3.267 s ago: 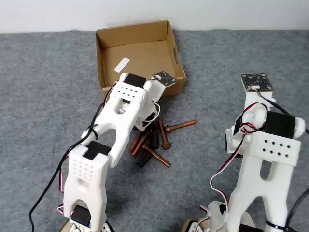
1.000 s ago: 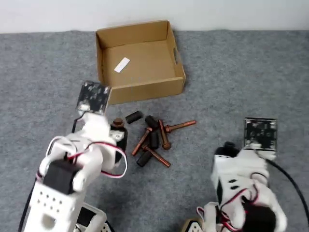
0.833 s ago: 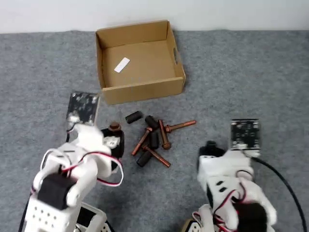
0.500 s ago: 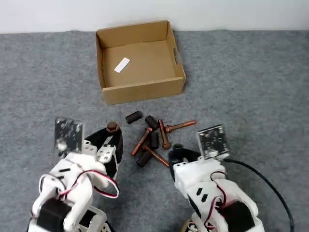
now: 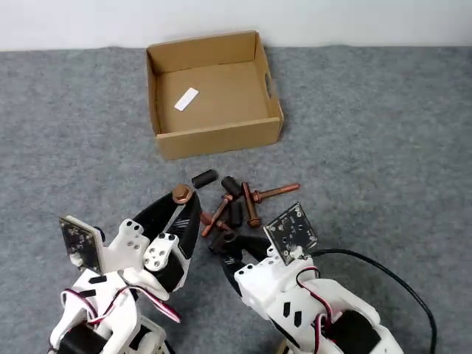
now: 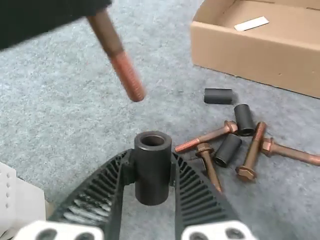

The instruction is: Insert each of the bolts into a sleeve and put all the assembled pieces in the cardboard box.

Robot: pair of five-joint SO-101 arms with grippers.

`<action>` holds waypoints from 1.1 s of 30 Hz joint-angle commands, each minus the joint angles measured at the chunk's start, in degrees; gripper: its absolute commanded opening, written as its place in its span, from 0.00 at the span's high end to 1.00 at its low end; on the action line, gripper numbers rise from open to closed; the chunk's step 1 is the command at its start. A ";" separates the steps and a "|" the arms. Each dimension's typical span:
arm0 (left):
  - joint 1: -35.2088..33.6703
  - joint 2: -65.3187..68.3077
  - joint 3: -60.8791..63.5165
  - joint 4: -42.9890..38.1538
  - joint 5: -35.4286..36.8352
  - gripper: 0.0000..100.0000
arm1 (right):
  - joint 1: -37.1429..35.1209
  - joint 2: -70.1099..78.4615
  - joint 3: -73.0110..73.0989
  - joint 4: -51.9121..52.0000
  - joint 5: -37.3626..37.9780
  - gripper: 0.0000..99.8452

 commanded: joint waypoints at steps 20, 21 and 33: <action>7.56 -0.53 -2.59 -2.02 0.44 1.00 | 2.77 -0.92 -0.09 -6.99 11.69 0.99; 7.47 -0.53 -2.59 -2.02 0.35 1.00 | 2.77 -0.92 -0.26 -6.73 11.69 0.99; 7.47 -0.26 -0.13 -2.02 -1.05 1.00 | 2.68 -0.92 -1.58 -9.45 16.35 0.99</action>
